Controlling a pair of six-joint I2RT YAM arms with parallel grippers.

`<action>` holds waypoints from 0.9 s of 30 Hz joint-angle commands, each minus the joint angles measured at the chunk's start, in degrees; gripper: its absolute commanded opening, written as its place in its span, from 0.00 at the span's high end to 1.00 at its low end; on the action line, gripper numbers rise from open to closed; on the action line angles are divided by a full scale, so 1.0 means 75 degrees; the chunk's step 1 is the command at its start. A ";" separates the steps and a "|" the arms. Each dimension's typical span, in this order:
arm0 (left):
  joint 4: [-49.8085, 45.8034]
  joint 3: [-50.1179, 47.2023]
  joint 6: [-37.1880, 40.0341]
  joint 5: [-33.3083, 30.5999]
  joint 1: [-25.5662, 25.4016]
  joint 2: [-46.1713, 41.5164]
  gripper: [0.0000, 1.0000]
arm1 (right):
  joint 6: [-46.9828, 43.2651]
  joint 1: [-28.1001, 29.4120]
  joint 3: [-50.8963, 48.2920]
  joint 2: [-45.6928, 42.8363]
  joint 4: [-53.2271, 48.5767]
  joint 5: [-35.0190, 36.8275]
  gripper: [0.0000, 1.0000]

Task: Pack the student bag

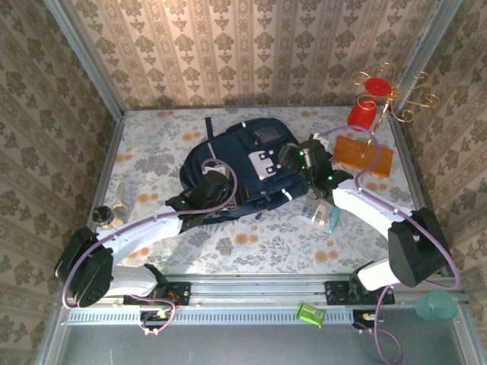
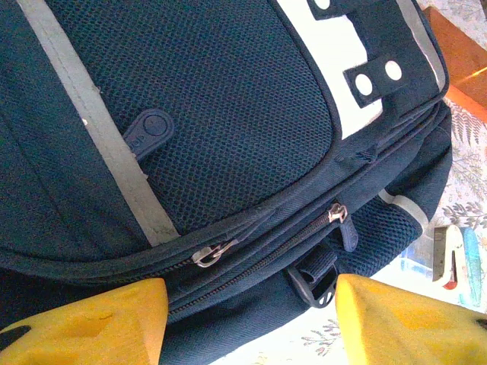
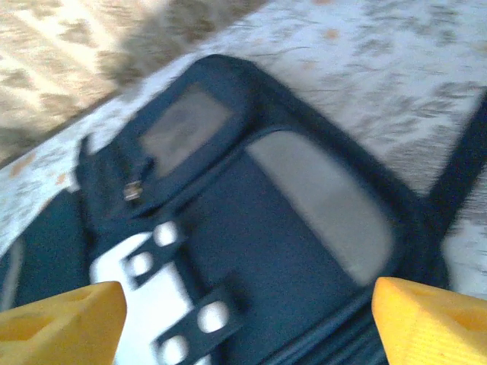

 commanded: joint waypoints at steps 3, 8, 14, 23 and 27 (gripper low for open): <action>0.0033 -0.0181 0.0043 -0.0098 -0.0040 0.0068 0.39 | -0.1008 -0.1192 0.0781 0.1150 -0.1087 -0.1563 0.10; 0.0038 -0.0288 -0.0003 -0.0162 -0.0087 0.0024 0.39 | -0.1315 -0.1801 0.1770 0.2483 -0.1240 -0.3066 0.12; 0.0050 -0.0254 -0.0225 -0.0180 -0.0187 0.0056 0.42 | -0.0891 -0.1948 0.1391 0.2804 -0.0362 -0.4460 0.40; -0.0031 0.0068 -0.0204 -0.0499 -0.0212 0.0337 0.47 | 0.0005 -0.1873 -0.0142 0.1532 0.1129 -0.4492 0.82; -0.0257 0.0118 -0.0072 -0.0835 -0.0104 0.0305 0.47 | 0.0129 -0.1774 -0.0623 0.1030 0.1421 -0.4360 0.89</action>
